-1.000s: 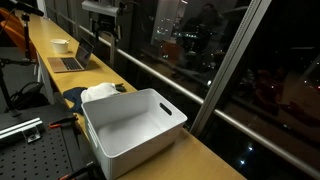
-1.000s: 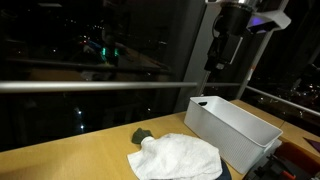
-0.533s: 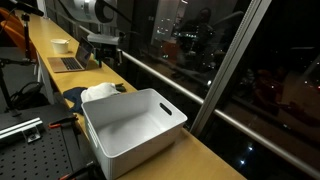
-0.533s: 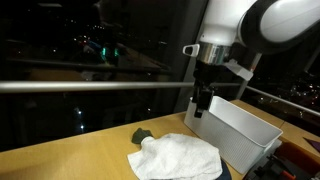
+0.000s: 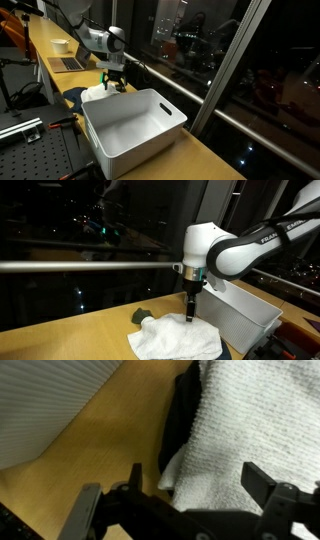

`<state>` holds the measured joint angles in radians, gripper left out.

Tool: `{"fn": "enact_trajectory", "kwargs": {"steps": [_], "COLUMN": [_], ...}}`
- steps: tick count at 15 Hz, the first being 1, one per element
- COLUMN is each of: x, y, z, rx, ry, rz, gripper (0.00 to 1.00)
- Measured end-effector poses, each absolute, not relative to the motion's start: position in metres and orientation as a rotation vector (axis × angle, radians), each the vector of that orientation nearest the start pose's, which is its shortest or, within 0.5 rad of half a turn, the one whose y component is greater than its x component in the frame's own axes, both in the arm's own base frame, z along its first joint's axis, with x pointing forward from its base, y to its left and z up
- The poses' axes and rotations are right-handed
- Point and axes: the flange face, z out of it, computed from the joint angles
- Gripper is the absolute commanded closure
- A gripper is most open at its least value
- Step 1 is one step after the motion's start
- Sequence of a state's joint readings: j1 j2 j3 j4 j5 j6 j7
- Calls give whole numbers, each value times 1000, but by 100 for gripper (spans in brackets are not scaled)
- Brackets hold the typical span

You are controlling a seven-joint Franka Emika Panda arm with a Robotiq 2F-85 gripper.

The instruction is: Remove the blue shirt, the white towel and turnip from the basket, then put them back in the basket

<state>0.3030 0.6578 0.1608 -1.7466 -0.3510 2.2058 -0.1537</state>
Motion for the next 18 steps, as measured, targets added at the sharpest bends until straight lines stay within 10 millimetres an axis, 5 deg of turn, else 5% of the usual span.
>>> {"fn": "enact_trajectory", "kwargs": {"steps": [1, 2, 4, 6, 10, 13, 18], "x": [590, 595, 604, 612, 626, 635, 641], "y": [266, 262, 261, 269, 287, 282, 262], "z": [175, 165, 151, 140, 135, 141, 155], "rx": [-3044, -3047, -3046, -3038, -3029, -3029, -3021], "ry": [-1316, -1297, -1257, -1233, -1200, -1160, -1115], "rz": [278, 296, 324, 344, 384, 412, 429], "gripper": [4, 28, 30, 46, 77, 98, 99]}}
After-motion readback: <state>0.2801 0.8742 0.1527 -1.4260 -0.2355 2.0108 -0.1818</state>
